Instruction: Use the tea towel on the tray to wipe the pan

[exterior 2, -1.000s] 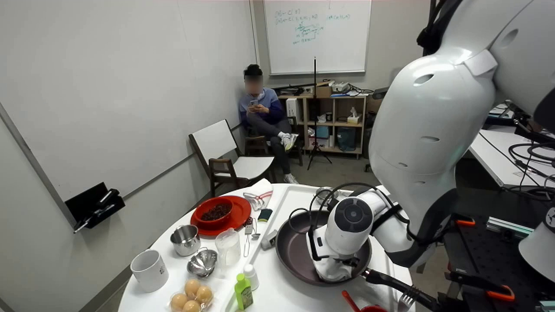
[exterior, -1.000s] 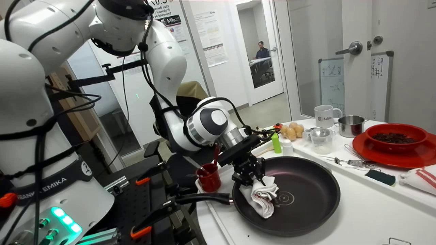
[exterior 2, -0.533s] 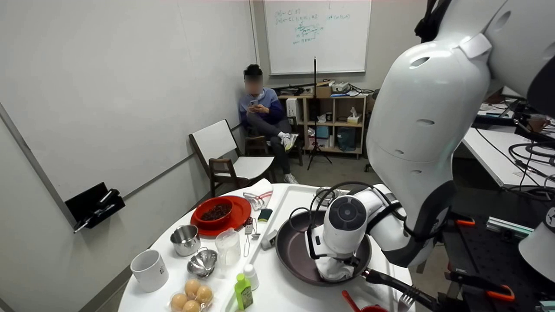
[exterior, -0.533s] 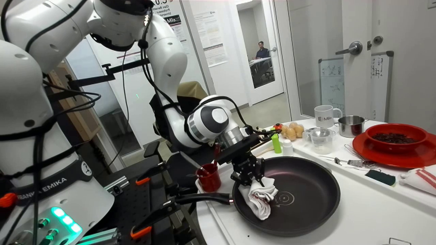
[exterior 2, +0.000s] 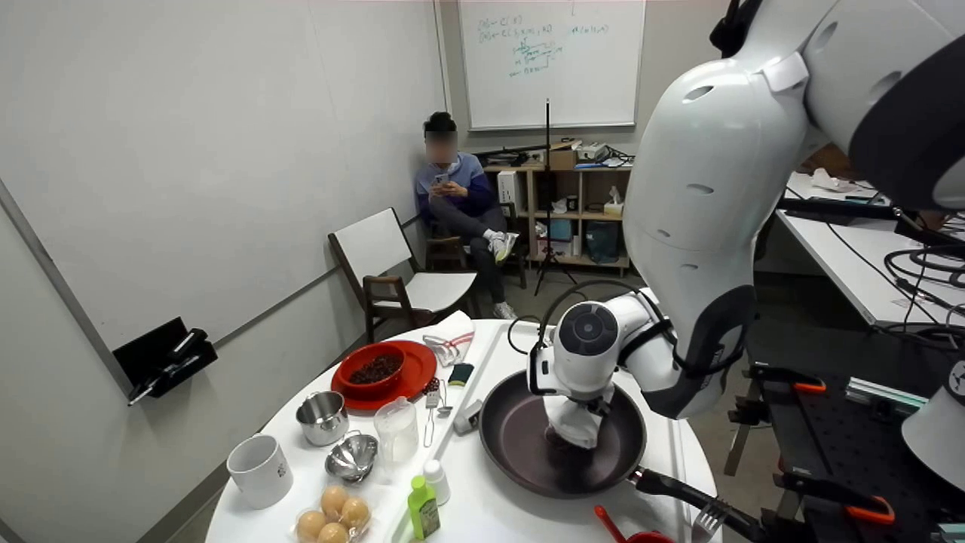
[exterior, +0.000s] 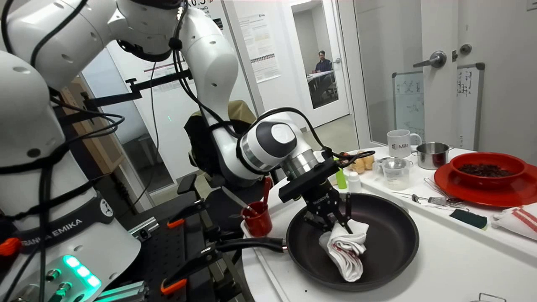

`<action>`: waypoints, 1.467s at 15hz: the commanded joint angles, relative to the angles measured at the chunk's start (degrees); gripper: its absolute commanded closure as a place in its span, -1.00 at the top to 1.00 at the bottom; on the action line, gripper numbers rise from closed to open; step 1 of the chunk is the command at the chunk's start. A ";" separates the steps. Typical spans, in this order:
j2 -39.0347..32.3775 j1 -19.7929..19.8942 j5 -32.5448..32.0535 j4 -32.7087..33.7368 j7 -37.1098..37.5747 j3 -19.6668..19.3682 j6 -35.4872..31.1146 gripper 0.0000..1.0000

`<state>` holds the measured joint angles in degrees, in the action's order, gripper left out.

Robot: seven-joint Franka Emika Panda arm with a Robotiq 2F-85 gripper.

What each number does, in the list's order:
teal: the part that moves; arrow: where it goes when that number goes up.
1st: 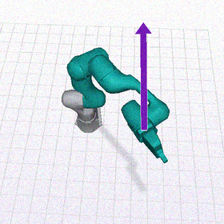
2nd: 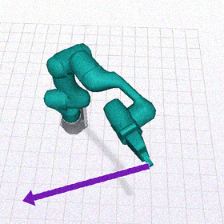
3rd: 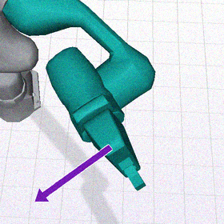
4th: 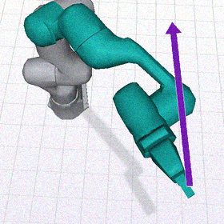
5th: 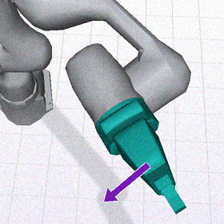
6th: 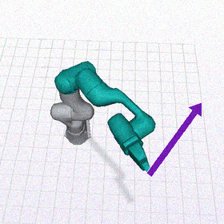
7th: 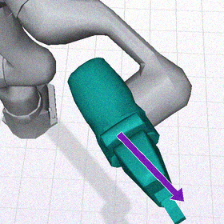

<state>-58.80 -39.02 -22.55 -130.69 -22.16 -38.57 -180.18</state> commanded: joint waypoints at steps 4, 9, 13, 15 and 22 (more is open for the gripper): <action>-0.26 1.22 1.29 3.02 6.01 -1.48 0.21 -0.85; 1.10 3.10 2.43 6.14 9.95 -1.38 0.03 -0.85; 1.89 3.83 3.07 8.44 12.32 -1.95 -0.02 -0.85; 3.42 5.16 2.46 8.76 11.66 -0.73 0.87 -0.85; 13.18 10.39 -0.64 3.66 7.85 10.24 -0.74 -0.85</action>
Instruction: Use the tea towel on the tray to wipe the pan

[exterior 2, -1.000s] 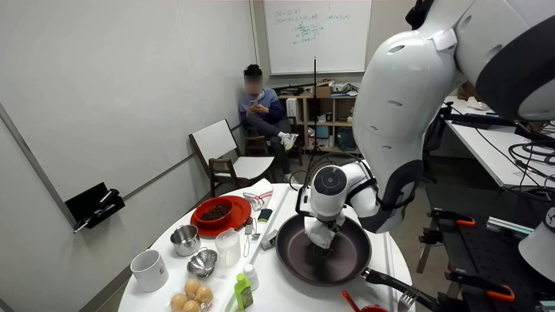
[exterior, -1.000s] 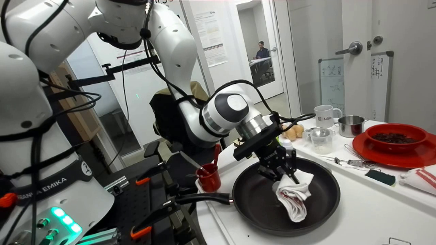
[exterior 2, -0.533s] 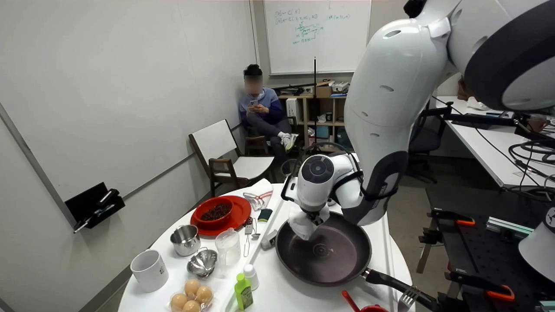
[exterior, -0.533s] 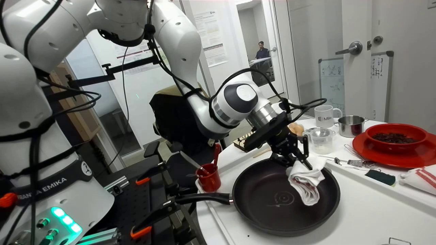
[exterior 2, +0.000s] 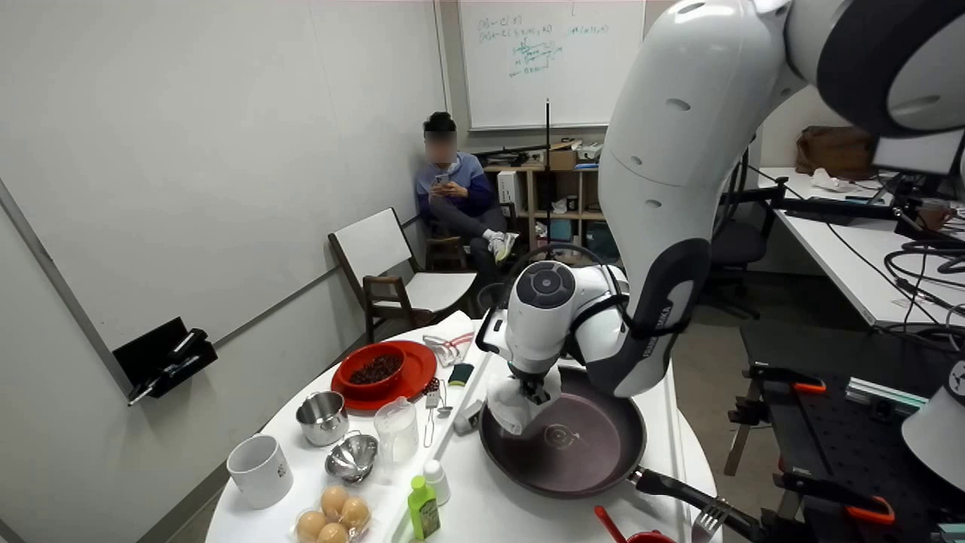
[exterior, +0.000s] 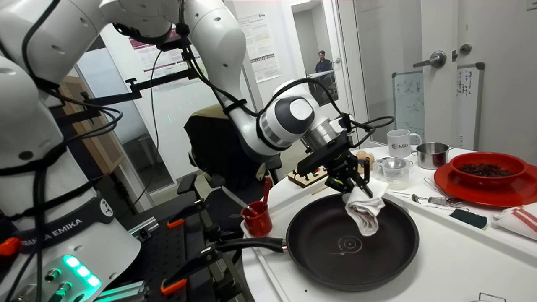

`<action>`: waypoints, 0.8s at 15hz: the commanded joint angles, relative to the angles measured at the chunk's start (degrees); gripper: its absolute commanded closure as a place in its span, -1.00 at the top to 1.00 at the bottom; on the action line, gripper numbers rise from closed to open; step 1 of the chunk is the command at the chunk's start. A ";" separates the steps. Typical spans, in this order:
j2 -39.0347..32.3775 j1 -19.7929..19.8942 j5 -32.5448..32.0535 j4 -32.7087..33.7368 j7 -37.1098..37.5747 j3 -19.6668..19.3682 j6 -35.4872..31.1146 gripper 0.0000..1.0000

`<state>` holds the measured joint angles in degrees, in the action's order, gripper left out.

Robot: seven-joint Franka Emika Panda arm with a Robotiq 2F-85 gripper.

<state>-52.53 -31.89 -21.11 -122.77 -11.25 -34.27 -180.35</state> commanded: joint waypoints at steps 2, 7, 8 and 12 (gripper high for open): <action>9.48 4.97 -3.07 -6.13 -4.10 10.57 -0.66 -0.85; 13.83 8.33 -4.29 -9.93 -5.96 20.41 0.51 -0.85; 14.13 9.13 -4.27 -10.14 -6.24 22.10 0.77 -0.85; 13.68 9.76 -3.48 -9.84 -5.61 26.59 2.78 -0.85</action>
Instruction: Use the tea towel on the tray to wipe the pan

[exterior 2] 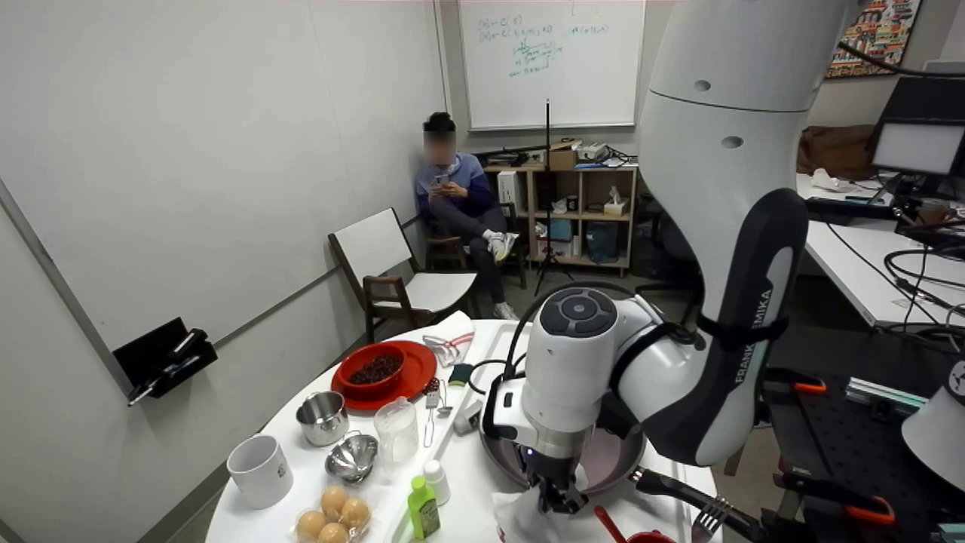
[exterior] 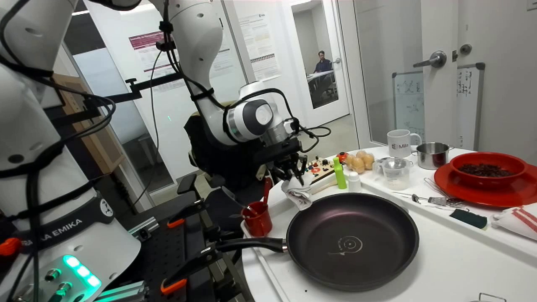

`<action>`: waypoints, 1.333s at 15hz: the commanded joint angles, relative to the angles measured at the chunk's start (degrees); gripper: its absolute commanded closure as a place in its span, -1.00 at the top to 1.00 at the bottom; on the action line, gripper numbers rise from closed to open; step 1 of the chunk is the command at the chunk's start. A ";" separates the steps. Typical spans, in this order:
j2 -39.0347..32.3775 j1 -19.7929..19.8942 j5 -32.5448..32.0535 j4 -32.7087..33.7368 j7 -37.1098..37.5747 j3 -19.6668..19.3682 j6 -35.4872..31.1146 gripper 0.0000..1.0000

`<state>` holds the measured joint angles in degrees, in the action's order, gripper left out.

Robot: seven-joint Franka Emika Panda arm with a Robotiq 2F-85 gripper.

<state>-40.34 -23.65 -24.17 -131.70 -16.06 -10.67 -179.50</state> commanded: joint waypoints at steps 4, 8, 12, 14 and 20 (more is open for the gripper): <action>0.03 0.85 -0.01 0.47 0.30 4.59 3.29 -0.85; -1.05 1.10 0.16 1.94 0.87 4.40 4.48 -0.85; -2.01 2.10 0.14 3.67 0.97 4.43 6.28 -0.85; -2.50 1.67 -0.27 4.30 1.30 3.76 7.00 -0.14; -3.30 1.85 -0.46 5.48 1.79 3.74 8.43 0.70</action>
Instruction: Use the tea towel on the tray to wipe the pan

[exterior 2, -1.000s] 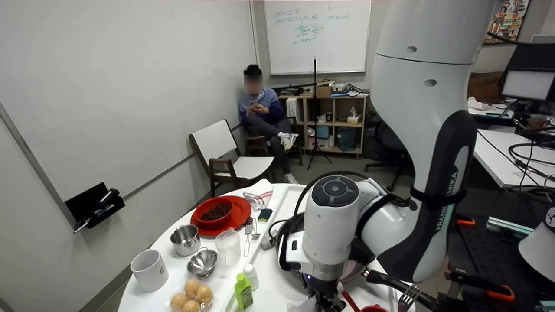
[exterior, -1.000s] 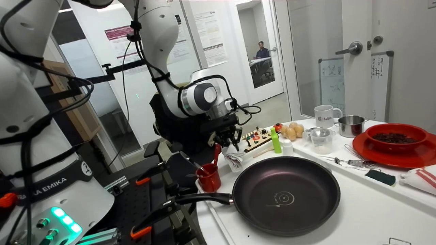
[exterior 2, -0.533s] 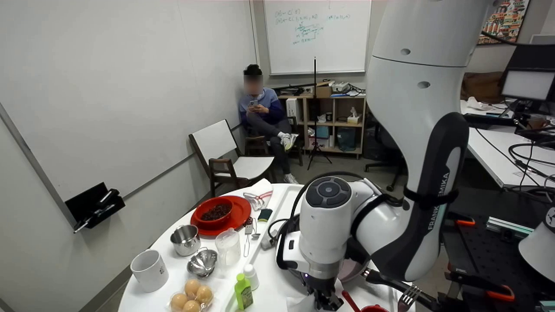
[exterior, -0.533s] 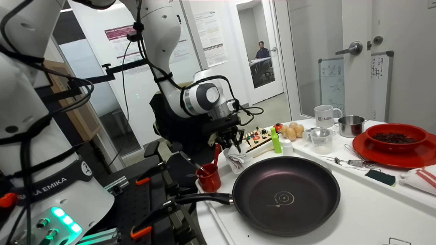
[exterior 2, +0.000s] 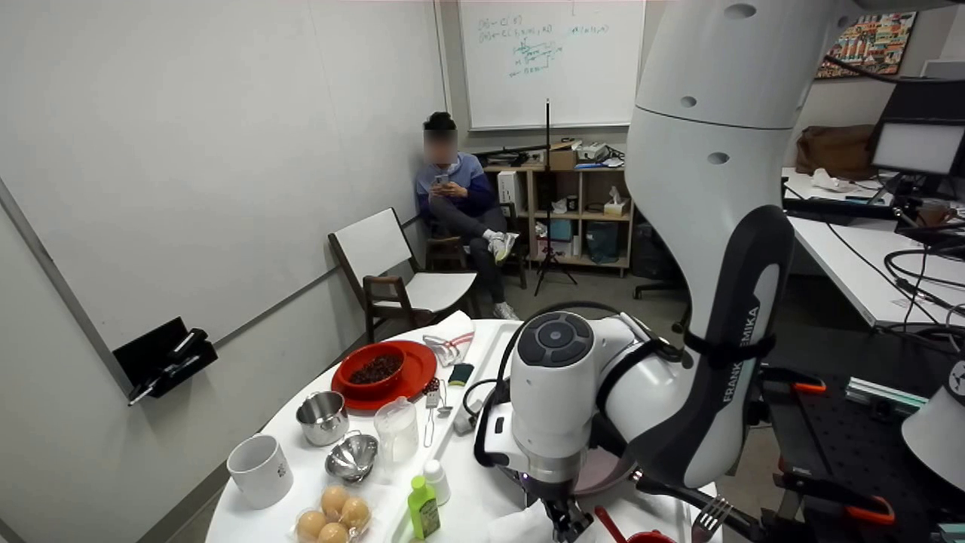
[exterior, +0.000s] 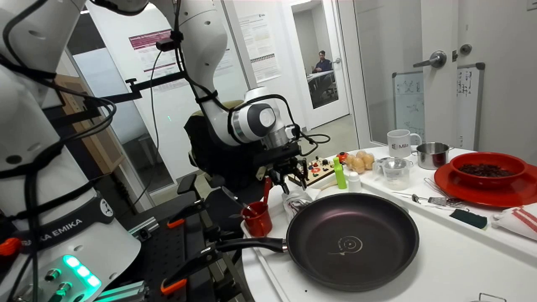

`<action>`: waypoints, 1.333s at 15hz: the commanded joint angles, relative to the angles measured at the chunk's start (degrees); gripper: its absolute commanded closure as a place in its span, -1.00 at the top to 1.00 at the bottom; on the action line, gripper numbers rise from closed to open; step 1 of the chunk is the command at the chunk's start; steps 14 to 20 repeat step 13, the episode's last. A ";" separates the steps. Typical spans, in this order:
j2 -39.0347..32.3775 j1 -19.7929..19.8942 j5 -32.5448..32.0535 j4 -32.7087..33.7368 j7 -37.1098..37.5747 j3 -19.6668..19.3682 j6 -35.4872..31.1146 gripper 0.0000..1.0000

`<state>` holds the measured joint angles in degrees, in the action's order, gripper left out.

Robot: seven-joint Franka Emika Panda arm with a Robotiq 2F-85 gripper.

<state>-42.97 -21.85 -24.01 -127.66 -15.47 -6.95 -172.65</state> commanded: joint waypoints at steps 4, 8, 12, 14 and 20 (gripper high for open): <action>0.34 1.30 -0.76 0.58 0.35 1.14 1.36 1.00; 0.14 2.55 -0.71 0.49 0.42 2.35 0.55 1.00; 1.11 4.58 -0.48 0.23 -0.08 3.74 0.53 1.00; 1.12 4.61 -0.48 0.23 -0.08 3.77 0.53 1.00; 1.12 4.61 -0.48 0.23 -0.08 3.77 0.53 1.00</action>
